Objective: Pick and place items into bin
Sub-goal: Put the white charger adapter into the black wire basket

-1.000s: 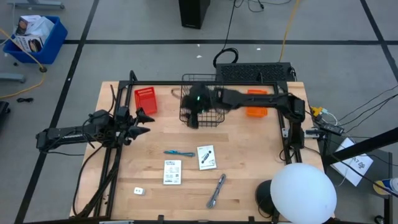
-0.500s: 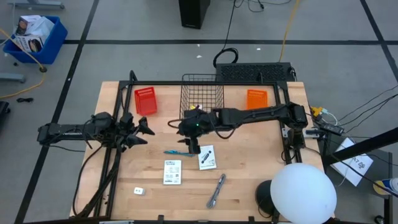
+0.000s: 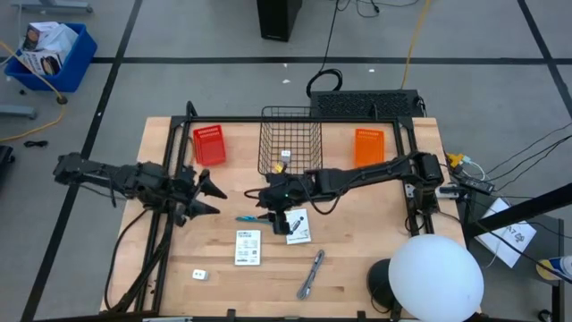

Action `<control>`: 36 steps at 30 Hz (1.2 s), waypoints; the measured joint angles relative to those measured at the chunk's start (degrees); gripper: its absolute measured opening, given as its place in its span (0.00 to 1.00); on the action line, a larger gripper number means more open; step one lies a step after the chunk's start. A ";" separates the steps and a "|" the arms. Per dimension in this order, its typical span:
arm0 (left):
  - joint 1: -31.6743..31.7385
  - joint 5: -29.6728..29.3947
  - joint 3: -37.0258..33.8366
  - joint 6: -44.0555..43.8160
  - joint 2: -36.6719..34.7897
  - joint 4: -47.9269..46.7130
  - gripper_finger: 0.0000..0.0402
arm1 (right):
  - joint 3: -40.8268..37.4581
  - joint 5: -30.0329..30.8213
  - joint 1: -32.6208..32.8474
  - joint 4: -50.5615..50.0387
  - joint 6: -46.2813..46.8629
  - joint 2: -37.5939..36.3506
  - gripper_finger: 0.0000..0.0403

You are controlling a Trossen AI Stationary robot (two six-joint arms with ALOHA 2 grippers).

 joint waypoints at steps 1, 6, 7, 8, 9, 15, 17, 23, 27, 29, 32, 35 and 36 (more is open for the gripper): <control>-1.18 -1.01 1.66 0.47 1.63 -1.99 0.66 | -0.37 0.00 0.45 -0.11 0.28 0.04 0.42; -8.37 -5.08 7.98 0.62 8.70 -8.55 0.66 | -2.14 -0.05 2.86 0.26 1.57 -0.02 0.42; -9.98 -6.45 8.92 0.49 9.80 -9.25 0.66 | -2.60 -0.04 3.39 0.24 1.57 -0.02 0.42; -11.65 -8.01 9.80 0.26 10.84 -10.24 0.66 | -3.06 -0.04 3.93 0.10 1.57 0.00 0.42; -13.26 -9.54 10.61 -0.24 11.87 -11.61 0.66 | -3.47 -0.04 4.42 0.07 1.57 0.02 0.42; -22.37 -17.20 13.47 -5.25 17.23 -13.32 0.66 | -5.99 -0.04 6.82 0.79 2.93 0.02 0.42; -25.57 -19.79 13.96 -6.25 19.09 -13.80 0.66 | -6.88 -0.07 7.44 1.80 3.32 0.02 0.42; -33.31 -24.51 14.86 -10.31 24.75 -14.48 0.66 | -9.88 -0.07 8.87 4.57 4.06 0.02 0.42; -37.57 -24.87 14.88 -14.10 28.90 -14.40 0.66 | -12.32 -0.15 9.24 8.26 6.15 0.02 0.42; -39.52 -25.09 14.86 -15.37 31.26 -14.64 0.66 | -13.45 -0.22 9.51 10.02 6.94 0.02 0.42; -41.55 -25.75 14.86 -17.75 34.55 -14.60 0.66 | -15.03 -0.23 9.53 12.54 8.20 0.02 0.42; -42.61 -25.73 14.86 -19.46 37.21 -15.16 0.66 | -16.65 -0.24 9.53 15.41 9.67 0.02 0.42; -42.86 -25.70 14.86 -19.52 38.03 -15.60 0.66 | -17.04 -0.24 9.53 16.35 9.99 0.02 0.42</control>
